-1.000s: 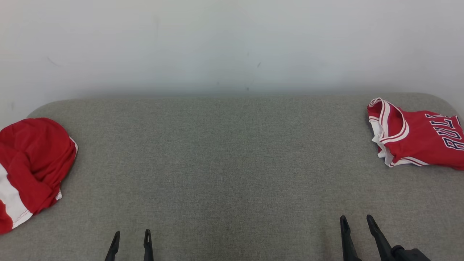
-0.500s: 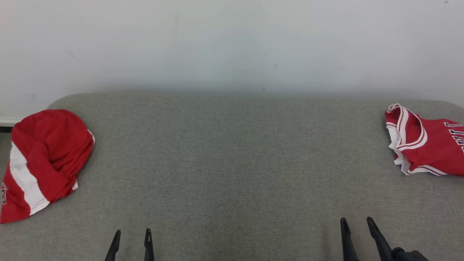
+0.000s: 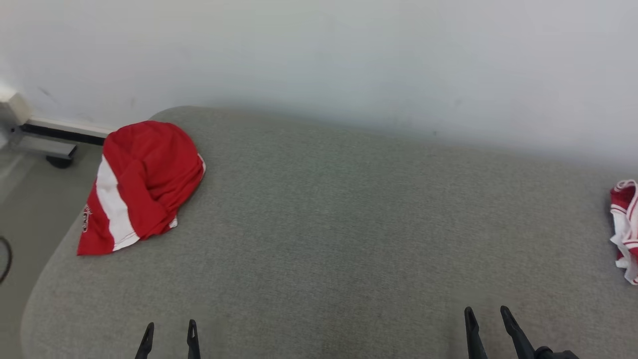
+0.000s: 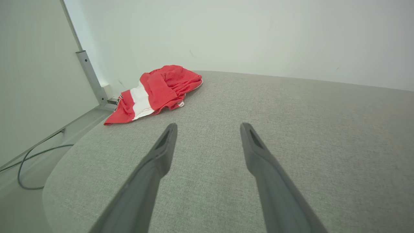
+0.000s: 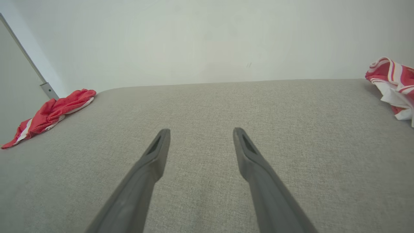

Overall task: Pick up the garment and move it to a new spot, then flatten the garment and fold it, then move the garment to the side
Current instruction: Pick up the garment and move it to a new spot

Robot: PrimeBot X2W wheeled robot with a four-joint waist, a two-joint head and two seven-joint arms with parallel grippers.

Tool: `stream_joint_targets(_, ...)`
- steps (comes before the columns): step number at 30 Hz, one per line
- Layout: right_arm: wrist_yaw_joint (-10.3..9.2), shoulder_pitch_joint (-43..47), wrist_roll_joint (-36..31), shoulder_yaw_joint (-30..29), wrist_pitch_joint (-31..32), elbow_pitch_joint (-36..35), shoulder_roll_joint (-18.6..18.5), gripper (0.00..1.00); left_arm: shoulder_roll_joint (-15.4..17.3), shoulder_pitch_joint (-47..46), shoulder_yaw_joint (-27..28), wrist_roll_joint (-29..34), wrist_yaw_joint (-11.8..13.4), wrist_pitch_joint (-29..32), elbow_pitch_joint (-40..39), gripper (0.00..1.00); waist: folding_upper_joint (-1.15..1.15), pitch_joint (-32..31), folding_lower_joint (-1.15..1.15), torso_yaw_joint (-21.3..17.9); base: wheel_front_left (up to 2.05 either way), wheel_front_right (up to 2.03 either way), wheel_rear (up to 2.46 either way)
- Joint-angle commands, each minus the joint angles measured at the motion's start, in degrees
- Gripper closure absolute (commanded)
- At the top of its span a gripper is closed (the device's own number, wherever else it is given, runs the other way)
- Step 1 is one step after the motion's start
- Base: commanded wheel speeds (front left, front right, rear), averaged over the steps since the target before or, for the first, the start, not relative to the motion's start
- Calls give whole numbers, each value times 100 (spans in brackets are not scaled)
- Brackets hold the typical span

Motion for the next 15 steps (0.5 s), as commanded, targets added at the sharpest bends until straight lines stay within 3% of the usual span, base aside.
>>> stream_joint_targets(1, -15, 65, 43, -4, 0, -13, 16, 0, -3, 61, 35, 21, 18, -18, -2, 0, 0, -63, 0, 501, 0, 0, 0)
stream_joint_targets(10, -15, 116, 74, 37, 0, 23, 16, 0, -3, 124, 141, 11, -27, -18, 19, 0, 0, -129, 0, 1139, 0, 0, 0)
stream_joint_targets(15, -15, -87, -8, 196, 0, 85, 15, 0, -4, 171, 247, -92, 57, -18, -100, 0, 0, -30, 0, 1253, 0, 0, 0)
